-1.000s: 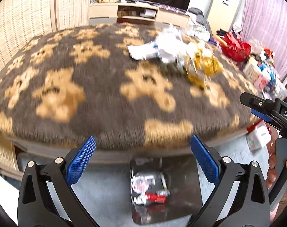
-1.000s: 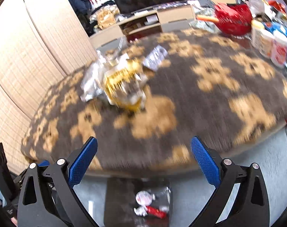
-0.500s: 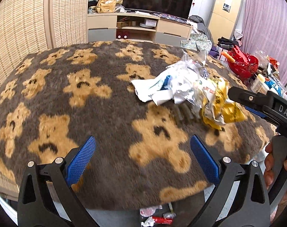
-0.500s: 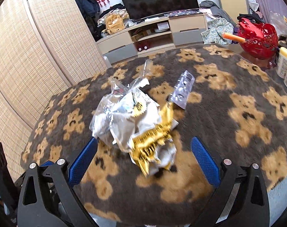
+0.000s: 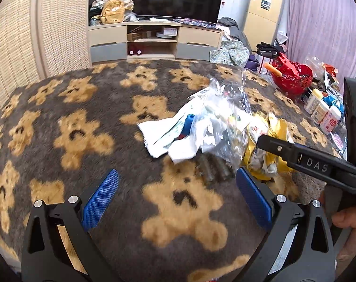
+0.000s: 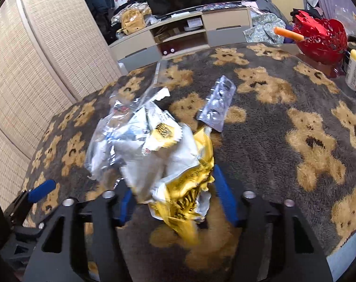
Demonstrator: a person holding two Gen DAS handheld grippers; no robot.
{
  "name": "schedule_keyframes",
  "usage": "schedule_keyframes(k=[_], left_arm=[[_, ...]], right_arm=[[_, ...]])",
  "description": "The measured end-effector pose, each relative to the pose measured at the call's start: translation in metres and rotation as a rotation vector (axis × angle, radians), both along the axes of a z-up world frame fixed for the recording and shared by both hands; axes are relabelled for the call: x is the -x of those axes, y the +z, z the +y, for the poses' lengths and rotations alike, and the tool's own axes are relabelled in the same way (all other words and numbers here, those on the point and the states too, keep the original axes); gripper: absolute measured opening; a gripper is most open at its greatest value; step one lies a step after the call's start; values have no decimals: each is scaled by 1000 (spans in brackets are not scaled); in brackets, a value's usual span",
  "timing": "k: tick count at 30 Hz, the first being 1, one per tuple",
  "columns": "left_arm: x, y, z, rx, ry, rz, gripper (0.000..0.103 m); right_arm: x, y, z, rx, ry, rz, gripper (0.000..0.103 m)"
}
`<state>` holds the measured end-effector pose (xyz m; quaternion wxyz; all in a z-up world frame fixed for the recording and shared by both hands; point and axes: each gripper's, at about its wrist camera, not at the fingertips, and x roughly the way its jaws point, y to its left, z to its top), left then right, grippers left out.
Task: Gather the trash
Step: 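Move both tools back to the trash pile on the table, then grasp the clear plastic cup with the left tool while the right tool grasps the yellow wrapper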
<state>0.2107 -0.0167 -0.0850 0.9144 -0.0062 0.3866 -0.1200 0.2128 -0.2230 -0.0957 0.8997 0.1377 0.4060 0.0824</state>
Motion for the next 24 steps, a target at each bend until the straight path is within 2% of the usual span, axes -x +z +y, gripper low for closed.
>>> schedule_keyframes(k=[6, 12, 14, 16, 20, 24], left_arm=[[-17, 2, -15, 25, -23, -8, 92], [-35, -8, -26, 60, -55, 39, 68], [-39, -12, -26, 83, -64, 58, 53], [-43, -16, -27, 111, -79, 79, 46], [-50, -22, -28, 137, -92, 103, 48], [-57, -31, -34, 114, -100, 118, 49]], right_arm=[[-2, -2, -10, -19, 15, -19, 47], [-3, -1, -9, -20, 29, -25, 46], [-2, -2, -10, -24, 31, -28, 46], [-3, -3, -12, -30, 33, -26, 46], [-2, -3, -13, -32, 34, -29, 46], [0, -4, -14, -33, 38, -29, 46]])
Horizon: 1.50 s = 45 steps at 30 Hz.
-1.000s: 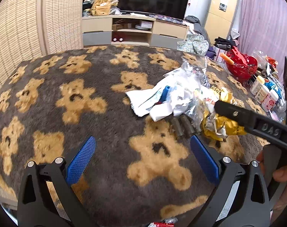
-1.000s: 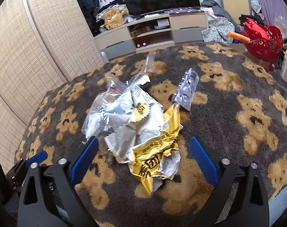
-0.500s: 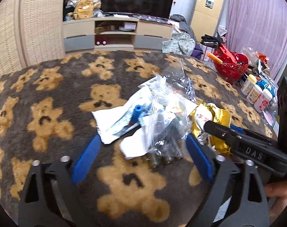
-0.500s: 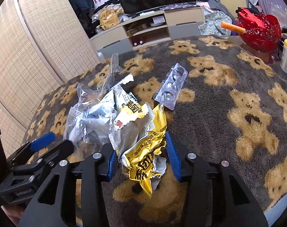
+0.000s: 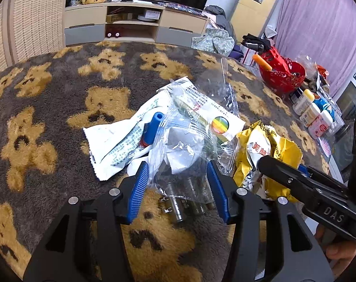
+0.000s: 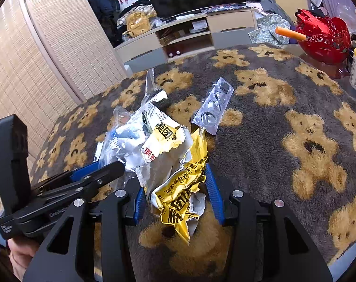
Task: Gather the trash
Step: 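Grasp the clear plastic cup with the left tool while the right tool grasps the yellow wrapper, then carry the cup and wrapper over the bin and open both tools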
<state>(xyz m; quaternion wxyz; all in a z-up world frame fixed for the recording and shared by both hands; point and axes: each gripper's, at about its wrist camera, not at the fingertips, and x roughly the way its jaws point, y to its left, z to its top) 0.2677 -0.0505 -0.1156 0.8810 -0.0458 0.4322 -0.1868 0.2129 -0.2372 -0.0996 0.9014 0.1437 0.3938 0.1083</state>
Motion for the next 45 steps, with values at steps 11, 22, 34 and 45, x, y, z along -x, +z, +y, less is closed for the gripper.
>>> schedule_keyframes(k=[11, 22, 34, 45], left_arm=[[0, -1, -9, -2, -29, -21, 26], [19, 24, -17, -8, -39, -67, 9], [80, 92, -10, 23, -13, -171, 9], [167, 106, 13, 33, 50, -188, 9]], right_arm=[[2, -1, 0, 25, 4, -15, 43], [18, 16, -8, 43, -22, -56, 35], [68, 65, -17, 42, -31, -129, 35], [137, 81, -24, 57, -6, -135, 35]])
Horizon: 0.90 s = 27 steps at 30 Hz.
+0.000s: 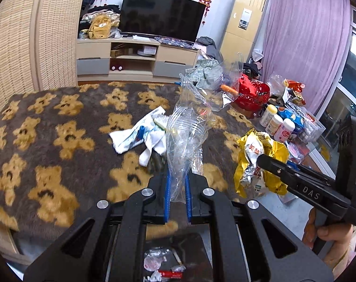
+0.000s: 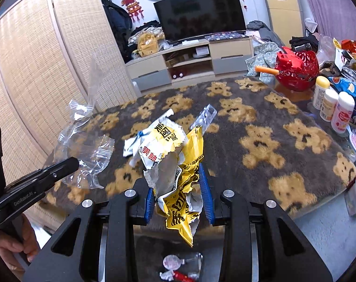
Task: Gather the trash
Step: 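Carry the cup and wrapper over the bin and open both tools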
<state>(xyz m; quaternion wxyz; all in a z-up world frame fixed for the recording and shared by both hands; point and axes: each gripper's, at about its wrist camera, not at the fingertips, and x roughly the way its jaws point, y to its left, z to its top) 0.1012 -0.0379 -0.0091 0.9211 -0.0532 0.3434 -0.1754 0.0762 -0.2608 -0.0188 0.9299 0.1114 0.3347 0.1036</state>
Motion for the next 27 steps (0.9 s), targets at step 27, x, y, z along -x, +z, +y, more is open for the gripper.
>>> schedule_keyframes(k=[27], left_arm=[[93, -208, 15, -68, 56, 424, 11]], right_arm=[[63, -186, 42, -8, 111, 422, 35]])
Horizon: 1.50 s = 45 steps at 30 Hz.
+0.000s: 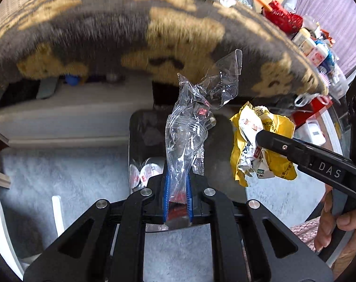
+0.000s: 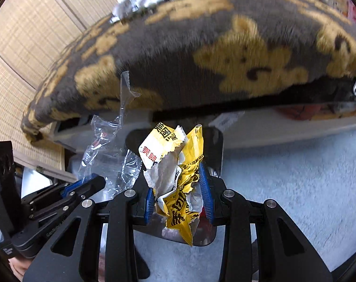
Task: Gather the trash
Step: 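Carry the cup and wrapper over the bin and open both tools, then return to the table and grasp the silver blister pack with the right tool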
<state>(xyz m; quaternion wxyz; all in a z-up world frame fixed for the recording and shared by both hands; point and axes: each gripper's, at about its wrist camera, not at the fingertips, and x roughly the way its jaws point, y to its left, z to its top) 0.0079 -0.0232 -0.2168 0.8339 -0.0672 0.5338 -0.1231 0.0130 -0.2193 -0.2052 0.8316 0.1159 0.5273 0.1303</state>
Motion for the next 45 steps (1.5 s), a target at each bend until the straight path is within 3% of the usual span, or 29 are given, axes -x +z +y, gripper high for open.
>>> schedule_keyframes(k=[4, 7, 8, 9, 12, 19, 21, 24, 36, 45], left_arm=[[-2, -14, -3, -22, -14, 29, 15], [-4, -17, -7, -29, -24, 31, 27], [-4, -16, -7, -34, -23, 29, 40], [-4, -15, -8, -40, -22, 25, 45], [-6, -12, -9, -49, -22, 19, 51], [-3, -10, -7, -62, -11, 19, 75], [-1, -7, -1, -73, -8, 10, 83], [0, 0, 1, -88, -8, -9, 94], [-5, 29, 4, -69, 10, -66, 95], [-29, 65, 6, -43, 39, -147, 95]], right_arm=[[-4, -12, 2, -6, 5, 33, 36], [-6, -15, 3, -2, 5, 35, 44], [-7, -15, 3, 0, 2, 36, 50], [-8, -15, 2, 1, -4, 33, 55], [-8, -12, -2, -9, -24, 19, 74], [-12, -8, -16, -42, -65, 12, 85], [-12, -7, -21, -40, -75, 15, 97], [-12, -5, -24, -34, -84, 12, 97], [-13, 12, -35, -67, -126, -34, 99], [-31, 71, -52, -64, -159, -190, 99]])
